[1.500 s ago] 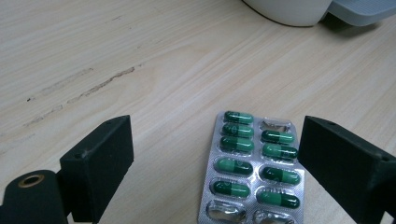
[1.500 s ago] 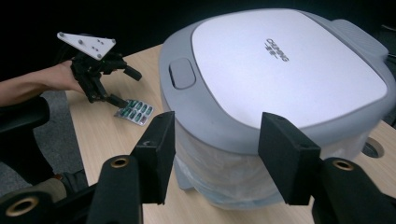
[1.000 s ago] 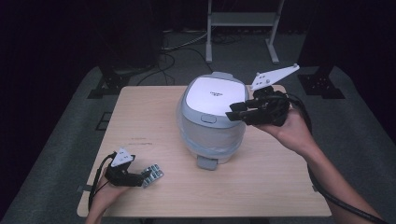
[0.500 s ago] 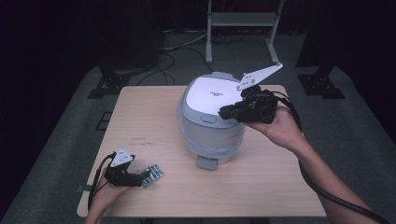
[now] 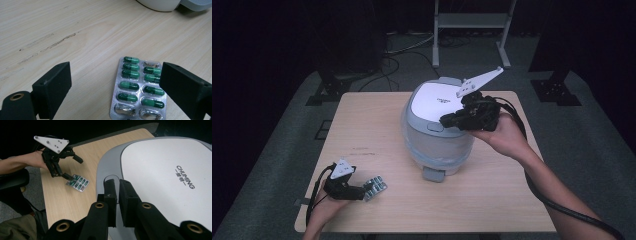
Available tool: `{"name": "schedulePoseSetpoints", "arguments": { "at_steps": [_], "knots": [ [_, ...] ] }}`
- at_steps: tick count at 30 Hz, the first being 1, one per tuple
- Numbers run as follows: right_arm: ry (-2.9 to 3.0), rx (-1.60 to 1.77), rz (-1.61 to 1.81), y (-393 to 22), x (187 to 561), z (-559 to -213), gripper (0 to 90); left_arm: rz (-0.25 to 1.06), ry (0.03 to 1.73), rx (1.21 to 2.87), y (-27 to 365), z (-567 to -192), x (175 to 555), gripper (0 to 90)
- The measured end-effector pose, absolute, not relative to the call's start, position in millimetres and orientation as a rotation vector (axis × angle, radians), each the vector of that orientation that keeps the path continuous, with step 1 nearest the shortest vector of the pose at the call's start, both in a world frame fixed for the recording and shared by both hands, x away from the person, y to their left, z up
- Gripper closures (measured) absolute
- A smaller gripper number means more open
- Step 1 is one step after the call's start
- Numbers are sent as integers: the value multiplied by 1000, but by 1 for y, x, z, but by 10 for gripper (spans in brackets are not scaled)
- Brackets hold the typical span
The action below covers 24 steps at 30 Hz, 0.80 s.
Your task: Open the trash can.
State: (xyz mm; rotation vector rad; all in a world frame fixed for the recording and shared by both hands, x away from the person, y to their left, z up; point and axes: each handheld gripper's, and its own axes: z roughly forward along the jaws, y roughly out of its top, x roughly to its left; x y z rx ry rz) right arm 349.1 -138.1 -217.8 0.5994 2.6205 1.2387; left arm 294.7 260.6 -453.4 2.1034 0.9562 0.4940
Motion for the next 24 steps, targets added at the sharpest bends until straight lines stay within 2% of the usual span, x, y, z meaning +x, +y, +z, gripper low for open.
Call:
{"name": "schedulePoseSetpoints", "arguments": {
  "at_steps": [24],
  "knots": [
    [2641,557,1210,-119,355,-226,847,478,955,2113,261,-454,293,98]
  ]
}}
